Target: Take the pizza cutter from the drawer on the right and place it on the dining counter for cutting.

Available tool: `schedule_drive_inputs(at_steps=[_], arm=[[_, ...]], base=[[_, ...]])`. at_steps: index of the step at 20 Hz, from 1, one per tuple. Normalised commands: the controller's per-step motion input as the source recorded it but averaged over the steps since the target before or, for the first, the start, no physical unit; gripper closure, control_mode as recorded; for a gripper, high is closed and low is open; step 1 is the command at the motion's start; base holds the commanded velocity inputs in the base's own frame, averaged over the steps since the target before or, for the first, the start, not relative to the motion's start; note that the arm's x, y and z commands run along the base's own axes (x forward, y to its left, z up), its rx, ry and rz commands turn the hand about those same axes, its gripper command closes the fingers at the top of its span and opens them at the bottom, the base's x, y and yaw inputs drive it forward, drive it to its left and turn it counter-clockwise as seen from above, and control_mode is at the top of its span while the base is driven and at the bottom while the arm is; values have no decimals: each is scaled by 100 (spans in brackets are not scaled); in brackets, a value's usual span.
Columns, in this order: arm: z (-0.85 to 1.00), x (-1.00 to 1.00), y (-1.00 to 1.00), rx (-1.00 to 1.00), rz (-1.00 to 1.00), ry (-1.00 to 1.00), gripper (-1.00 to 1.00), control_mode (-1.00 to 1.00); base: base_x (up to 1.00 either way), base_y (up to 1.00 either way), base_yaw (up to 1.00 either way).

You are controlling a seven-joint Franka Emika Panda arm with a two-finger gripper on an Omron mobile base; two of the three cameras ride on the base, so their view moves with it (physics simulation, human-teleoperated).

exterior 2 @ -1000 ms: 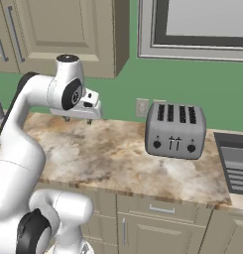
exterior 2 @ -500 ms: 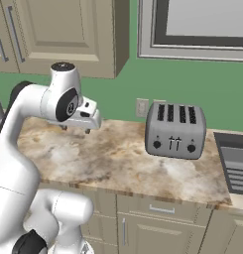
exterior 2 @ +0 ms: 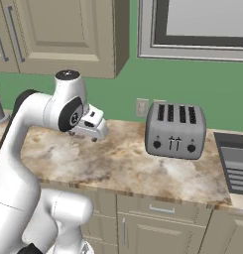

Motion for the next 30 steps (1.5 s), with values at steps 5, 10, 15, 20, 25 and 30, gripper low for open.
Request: schedule_drive_inputs(at_steps=[5, 10, 15, 20, 25, 30], arm=[[-1, -18, -44, 6, -10, -1, -100, -100], [0, -39, -37, 14, -3, -9, -100, -100], [0, -36, -33, 20, -3, -16, -100, -100], [-3, -30, -25, 15, -7, -19, -100, -100], [-10, -14, -8, 2, -7, -7, -100, -100], [-6, -8, -12, 3, -4, -5, -100, -100]], base=[[0, 0, 0], [0, 0, 0], [0, 0, 0], [0, 0, 0], [0, 0, 0], [0, 0, 0]])
